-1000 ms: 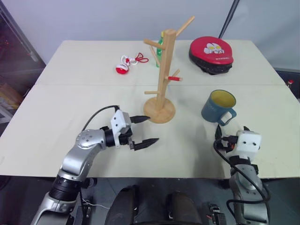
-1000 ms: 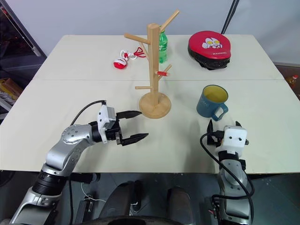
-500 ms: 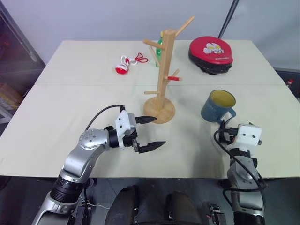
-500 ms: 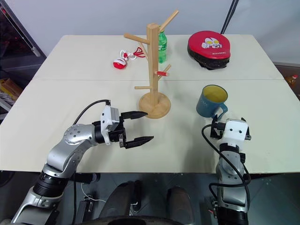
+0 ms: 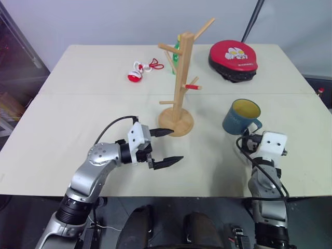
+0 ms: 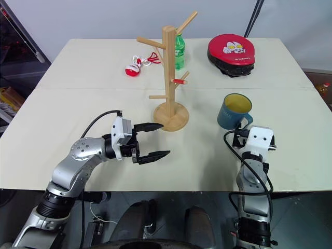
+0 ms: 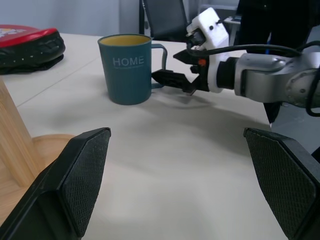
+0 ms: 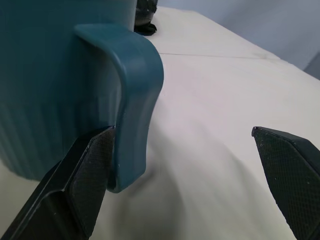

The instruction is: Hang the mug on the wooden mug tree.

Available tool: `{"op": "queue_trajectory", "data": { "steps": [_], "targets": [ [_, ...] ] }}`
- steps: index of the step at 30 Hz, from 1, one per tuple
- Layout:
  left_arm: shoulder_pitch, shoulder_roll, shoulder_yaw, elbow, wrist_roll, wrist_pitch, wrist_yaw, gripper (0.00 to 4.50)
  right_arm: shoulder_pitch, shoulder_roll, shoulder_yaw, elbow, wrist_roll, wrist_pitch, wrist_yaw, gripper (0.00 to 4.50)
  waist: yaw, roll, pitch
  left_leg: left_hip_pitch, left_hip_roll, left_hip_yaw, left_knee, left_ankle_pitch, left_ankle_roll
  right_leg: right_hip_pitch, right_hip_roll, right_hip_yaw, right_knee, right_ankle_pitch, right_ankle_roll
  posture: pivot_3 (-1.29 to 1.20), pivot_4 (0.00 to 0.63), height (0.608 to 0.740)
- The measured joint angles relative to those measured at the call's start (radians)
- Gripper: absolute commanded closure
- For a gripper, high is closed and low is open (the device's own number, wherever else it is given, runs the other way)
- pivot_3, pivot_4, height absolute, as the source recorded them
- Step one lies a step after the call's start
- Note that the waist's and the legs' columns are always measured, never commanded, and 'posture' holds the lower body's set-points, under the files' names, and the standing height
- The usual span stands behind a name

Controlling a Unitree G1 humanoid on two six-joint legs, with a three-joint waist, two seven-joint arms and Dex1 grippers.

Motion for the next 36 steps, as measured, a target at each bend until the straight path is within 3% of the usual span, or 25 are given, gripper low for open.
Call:
{"op": "queue_trajectory", "data": {
  "steps": [3, 6, 12, 20, 29, 36],
  "targets": [
    [0.000, 0.000, 0.000, -0.009, 0.000, 0.001, 0.002, 0.00, -0.019, 0.007, -0.013, 0.017, 0.009, 0.012, -0.009, 0.02, 0.000, 0.000, 0.000, 0.000, 0.000, 0.000, 0.000, 0.000, 0.000, 0.000, 0.000, 0.000, 0.000, 0.000, 0.000, 0.00, 0.150, 0.740],
    [0.000, 0.000, 0.000, -0.017, 0.000, 0.003, 0.010, 0.00, -0.033, 0.012, -0.016, 0.027, 0.022, 0.019, -0.013, 1.28, 0.000, 0.000, 0.000, 0.000, 0.000, 0.000, 0.000, 0.000, 0.000, 0.000, 0.000, 0.000, 0.000, 0.000, 0.000, 0.00, 0.150, 0.740],
    [0.000, 0.003, 0.000, -0.026, 0.000, 0.014, 0.025, 0.00, -0.046, 0.014, -0.015, 0.043, 0.043, 0.017, -0.003, 4.47, 0.000, 0.000, 0.000, 0.000, 0.000, 0.000, 0.000, 0.000, 0.000, 0.000, 0.000, 0.000, 0.000, 0.000, 0.000, 0.00, 0.150, 0.740],
    [0.003, 0.013, 0.002, -0.034, 0.000, 0.018, 0.041, 0.00, -0.036, 0.003, 0.011, 0.031, 0.052, 0.010, 0.045, 4.47, -0.002, 0.000, 0.000, 0.000, 0.000, 0.000, 0.000, 0.000, 0.000, 0.000, 0.000, 0.000, 0.000, 0.000, 0.000, 0.00, 0.150, 0.740],
    [0.005, 0.074, 0.096, 0.074, 0.012, -0.037, 0.055, 0.00, 0.071, -0.369, 0.218, -0.301, -0.094, -0.060, 0.400, 4.47, -0.002, 0.001, 0.001, 0.000, 0.002, 0.002, 0.000, 0.000, 0.000, -0.001, 0.002, 0.001, 0.000, 0.000, 0.000, 0.00, 0.150, 0.740],
    [-0.024, 0.099, 0.134, 0.152, 0.021, -0.091, 0.027, 0.00, -0.044, -0.408, 0.251, -0.424, -0.065, 0.063, 0.543, 4.47, 0.003, -0.001, 0.002, 0.000, 0.002, 0.003, 0.001, 0.000, 0.000, -0.001, 0.001, 0.002, 0.000, 0.000, 0.000, 0.00, 0.150, 0.740]
  ]
}}
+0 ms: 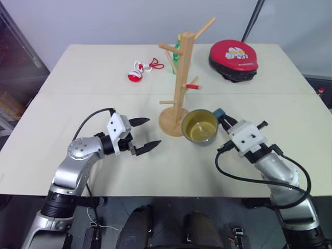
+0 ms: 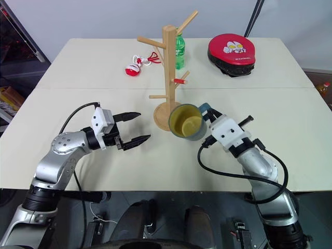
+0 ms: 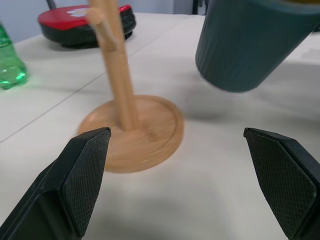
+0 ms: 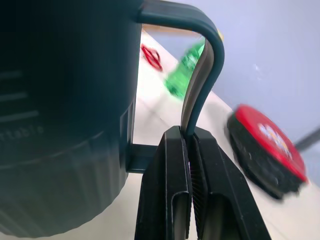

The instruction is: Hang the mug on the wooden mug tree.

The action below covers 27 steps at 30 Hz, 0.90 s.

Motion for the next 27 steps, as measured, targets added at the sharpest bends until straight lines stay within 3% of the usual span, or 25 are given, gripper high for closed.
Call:
{"op": "queue_trajectory", "data": {
  "steps": [10, 27],
  "targets": [
    [-0.030, 0.053, 0.071, -0.002, -0.064, 0.034, -0.039, 0.00, -0.245, -0.066, 0.029, -0.040, 0.010, 0.218, 0.109, 4.47, 0.000, 0.000, 0.000, 0.000, 0.000, 0.001, 0.000, 0.000, 0.000, -0.001, -0.001, 0.000, 0.000, 0.000, 0.000, 0.00, 0.150, 0.740],
    [-0.040, 0.065, 0.097, -0.065, -0.122, 0.094, -0.036, 0.00, -0.376, -0.095, 0.082, 0.031, 0.006, 0.264, 0.186, 4.47, -0.002, -0.003, 0.002, 0.000, 0.000, 0.001, 0.000, 0.000, 0.000, -0.001, -0.001, 0.000, 0.000, 0.000, 0.000, 0.00, 0.150, 0.740]
  ]
}}
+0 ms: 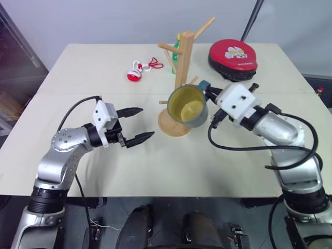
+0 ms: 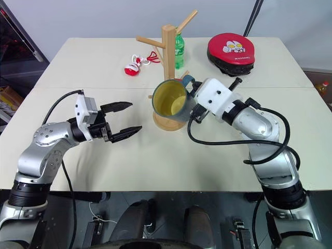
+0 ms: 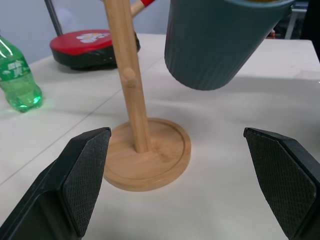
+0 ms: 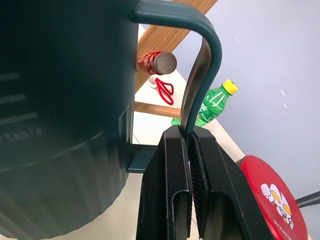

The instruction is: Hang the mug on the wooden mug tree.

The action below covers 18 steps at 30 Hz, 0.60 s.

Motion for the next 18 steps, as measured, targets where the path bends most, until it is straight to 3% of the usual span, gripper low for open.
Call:
{"op": "queue_trajectory", "data": {
  "steps": [17, 18],
  "targets": [
    [-0.010, 0.011, 0.013, -0.066, -0.044, 0.044, 0.018, 0.00, -0.105, 0.001, 0.087, 0.122, -0.019, 0.023, 0.033, 4.47, -0.001, -0.001, 0.000, 0.000, 0.000, 0.001, 0.000, 0.000, 0.000, 0.000, 0.000, 0.000, 0.000, 0.000, 0.000, 0.00, 0.150, 0.740],
    [-0.010, 0.011, 0.013, -0.066, -0.046, 0.044, 0.020, 0.00, -0.105, 0.001, 0.087, 0.124, -0.019, 0.024, 0.034, 4.18, -0.001, -0.001, 0.000, 0.000, 0.000, 0.001, 0.000, 0.000, 0.000, 0.000, 0.000, 0.000, 0.000, 0.000, 0.000, 0.00, 0.150, 0.740]
  ]
}}
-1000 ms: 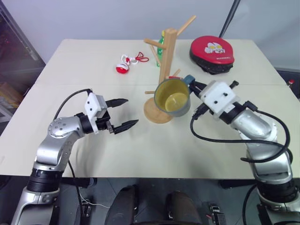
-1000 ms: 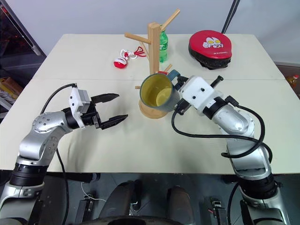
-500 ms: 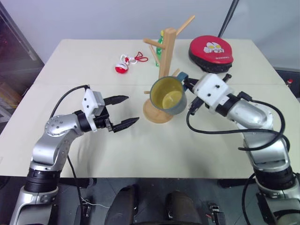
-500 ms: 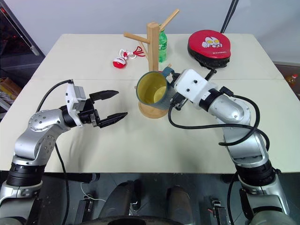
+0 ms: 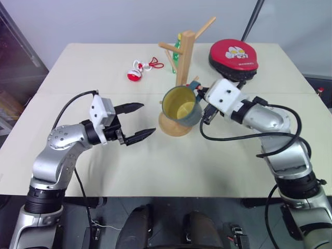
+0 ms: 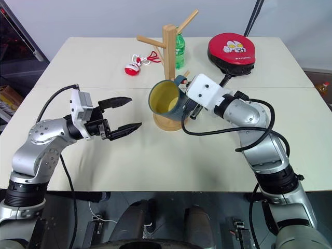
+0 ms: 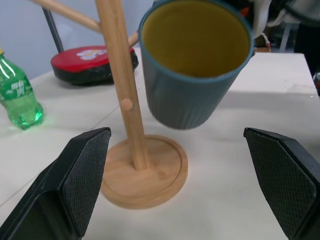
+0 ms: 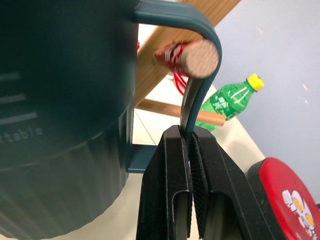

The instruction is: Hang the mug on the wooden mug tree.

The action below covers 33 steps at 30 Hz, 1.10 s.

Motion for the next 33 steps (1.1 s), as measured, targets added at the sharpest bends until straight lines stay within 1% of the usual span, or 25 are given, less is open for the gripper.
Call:
{"op": "queue_trajectory", "data": {
  "steps": [3, 7, 10, 13, 15, 17, 19, 20, 23, 28, 33],
  "targets": [
    [0.000, 0.000, 0.000, 0.000, -0.002, 0.001, 0.005, 0.00, -0.002, 0.000, 0.000, 0.000, -0.001, 0.000, -0.001, 3.23, -0.001, 0.000, 0.000, 0.000, 0.000, 0.000, 0.000, 0.000, 0.000, 0.000, 0.000, 0.000, 0.000, 0.000, 0.000, 0.00, 0.150, 0.740],
    [0.000, 0.000, 0.000, 0.000, -0.004, 0.001, 0.008, 0.00, -0.003, -0.001, -0.006, 0.000, -0.004, 0.000, -0.005, 3.23, 0.000, 0.000, 0.000, 0.000, 0.000, 0.000, 0.000, 0.000, 0.000, 0.000, 0.000, 0.000, 0.000, 0.000, 0.000, 0.00, 0.150, 0.740],
    [-0.001, 0.000, -0.001, 0.000, -0.005, 0.001, 0.008, 0.00, 0.002, -0.016, -0.033, -0.017, -0.001, 0.005, -0.005, 3.23, 0.000, 0.000, 0.000, 0.000, 0.000, 0.000, 0.000, 0.000, 0.000, 0.000, 0.000, 0.000, 0.000, 0.000, 0.000, 0.00, 0.150, 0.740],
    [-0.002, 0.003, 0.000, 0.004, -0.004, 0.001, 0.009, 0.00, 0.066, -0.050, -0.121, -0.073, 0.024, 0.015, 0.007, 3.23, 0.005, -0.001, 0.000, 0.000, 0.000, 0.000, 0.000, 0.000, 0.000, 0.000, 0.000, 0.000, -0.001, 0.000, 0.000, 0.00, 0.150, 0.740],
    [0.001, 0.002, 0.006, 0.010, -0.004, 0.000, 0.014, 0.00, 0.138, -0.062, -0.186, -0.101, 0.052, 0.013, 0.021, 3.23, 0.004, -0.001, 0.001, 0.000, 0.000, 0.001, 0.000, 0.000, 0.000, 0.001, 0.000, 0.000, -0.001, 0.000, 0.000, 0.00, 0.150, 0.740],
    [0.003, -0.016, 0.020, 0.036, -0.001, -0.003, 0.045, 0.00, 0.239, -0.051, -0.276, -0.125, 0.096, 0.011, 0.026, 3.23, 0.004, -0.001, 0.000, 0.000, 0.000, 0.001, 0.000, 0.000, 0.001, 0.002, -0.001, 0.000, -0.001, 0.000, 0.000, 0.00, 0.150, 0.740],
    [0.012, -0.036, 0.042, 0.080, 0.013, -0.010, 0.091, 0.00, 0.326, -0.018, -0.355, -0.125, 0.130, -0.004, 0.015, 3.23, 0.003, -0.001, 0.000, 0.001, 0.000, 0.001, 0.000, 0.000, 0.001, 0.001, -0.001, 0.000, -0.001, 0.000, 0.000, 0.00, 0.150, 0.740],
    [0.020, -0.051, 0.051, 0.107, 0.029, -0.020, 0.120, 0.00, 0.373, 0.020, -0.397, -0.120, 0.150, -0.022, -0.001, 3.23, 0.002, -0.001, 0.000, 0.002, 0.001, 0.001, 0.000, 0.000, 0.001, 0.002, -0.001, 0.000, -0.001, 0.000, 0.000, 0.00, 0.150, 0.740],
    [0.043, -0.093, 0.073, 0.183, 0.081, -0.054, 0.198, 0.00, 0.465, 0.117, -0.454, -0.076, 0.196, -0.078, -0.041, 3.23, -0.002, -0.001, 0.000, 0.002, 0.001, 0.002, 0.000, 0.000, 0.001, 0.001, 0.000, 0.000, 0.000, 0.000, 0.000, 0.00, 0.150, 0.740],
    [0.114, -0.139, 0.098, 0.286, 0.173, -0.123, 0.327, 0.00, 0.544, 0.267, -0.451, 0.058, 0.220, -0.238, -0.117, 3.23, -0.005, -0.001, 0.000, 0.002, 0.001, 0.005, 0.000, 0.000, 0.001, -0.001, 0.000, 0.002, 0.001, 0.000, 0.000, 0.00, 0.150, 0.740],
    [0.172, -0.161, 0.118, 0.304, 0.187, -0.152, 0.362, 0.00, 0.545, 0.305, -0.446, 0.147, 0.243, -0.336, -0.145, 3.23, 0.000, -0.001, 0.000, 0.002, 0.001, 0.005, 0.000, -0.001, 0.000, -0.001, -0.001, 0.003, 0.001, 0.001, 0.000, 0.00, 0.150, 0.740]
  ]
}}
